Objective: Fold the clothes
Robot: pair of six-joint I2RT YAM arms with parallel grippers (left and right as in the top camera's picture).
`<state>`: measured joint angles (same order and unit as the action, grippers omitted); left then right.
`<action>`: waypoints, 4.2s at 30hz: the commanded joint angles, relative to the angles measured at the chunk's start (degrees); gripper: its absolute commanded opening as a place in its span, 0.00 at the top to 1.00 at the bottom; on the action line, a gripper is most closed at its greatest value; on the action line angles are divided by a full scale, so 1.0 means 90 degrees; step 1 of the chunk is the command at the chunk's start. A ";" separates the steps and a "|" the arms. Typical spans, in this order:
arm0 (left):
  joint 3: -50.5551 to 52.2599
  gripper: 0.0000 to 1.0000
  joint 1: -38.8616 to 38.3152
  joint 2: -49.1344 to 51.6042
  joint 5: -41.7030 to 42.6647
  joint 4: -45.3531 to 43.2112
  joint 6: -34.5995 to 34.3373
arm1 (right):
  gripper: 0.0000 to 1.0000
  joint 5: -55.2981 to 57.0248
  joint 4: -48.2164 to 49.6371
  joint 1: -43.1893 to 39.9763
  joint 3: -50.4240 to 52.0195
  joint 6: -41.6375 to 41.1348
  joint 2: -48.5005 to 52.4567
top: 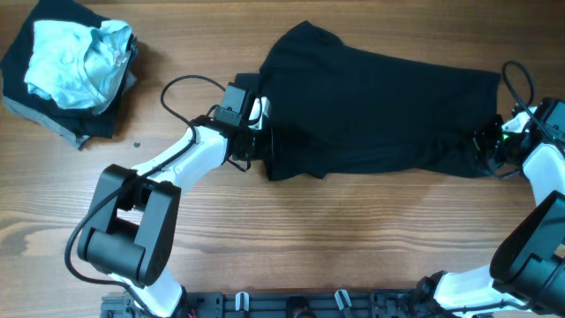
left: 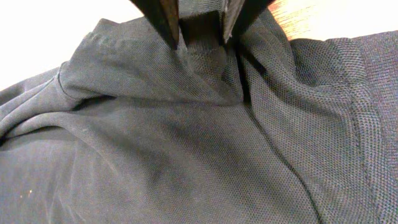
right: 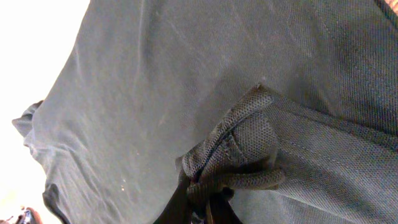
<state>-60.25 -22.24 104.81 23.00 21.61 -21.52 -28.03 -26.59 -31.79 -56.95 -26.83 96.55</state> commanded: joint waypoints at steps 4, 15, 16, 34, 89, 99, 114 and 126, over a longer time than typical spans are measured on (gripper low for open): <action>-0.0100 0.90 0.0000 -0.0036 -0.0010 -0.0015 0.0058 | 0.96 0.0328 -0.0063 -0.0010 -0.0083 0.0325 0.0063; -0.0090 0.95 -0.0005 0.0012 -0.0202 -0.0046 0.0056 | 0.96 0.0328 -0.0068 -0.0010 -0.0083 0.0321 0.0063; -0.0092 0.96 -0.0005 0.0010 -0.0197 -0.0046 0.0056 | 0.96 0.0328 -0.0078 -0.0010 -0.0083 0.0323 0.0063; -0.1855 0.96 0.0379 -0.1027 -0.0299 0.1090 0.0255 | 0.96 0.1331 -0.0187 -0.0010 -0.0180 0.1052 -0.0835; -0.1851 0.96 0.1277 0.1008 -0.1518 0.2987 0.1625 | 0.43 0.1464 -0.1705 0.0386 0.0763 0.0787 -0.0036; -0.2416 0.96 0.1588 0.0726 -0.1518 0.3393 0.1622 | 0.96 0.3653 -0.2715 0.0226 -0.0306 0.0124 -0.0063; -0.2533 0.31 0.1579 0.0403 -0.1362 0.3315 0.1707 | 0.40 0.3373 -0.3228 0.0226 -0.0549 0.0814 -0.0061; -0.3575 0.39 0.1413 -0.0112 -0.0600 0.2965 0.2178 | 0.53 -0.0777 -0.1273 0.0240 -0.1156 0.2142 -0.0097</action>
<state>-85.80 -8.99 108.14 16.40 50.81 -3.20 -25.65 -40.14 -29.45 -64.14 -6.87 96.12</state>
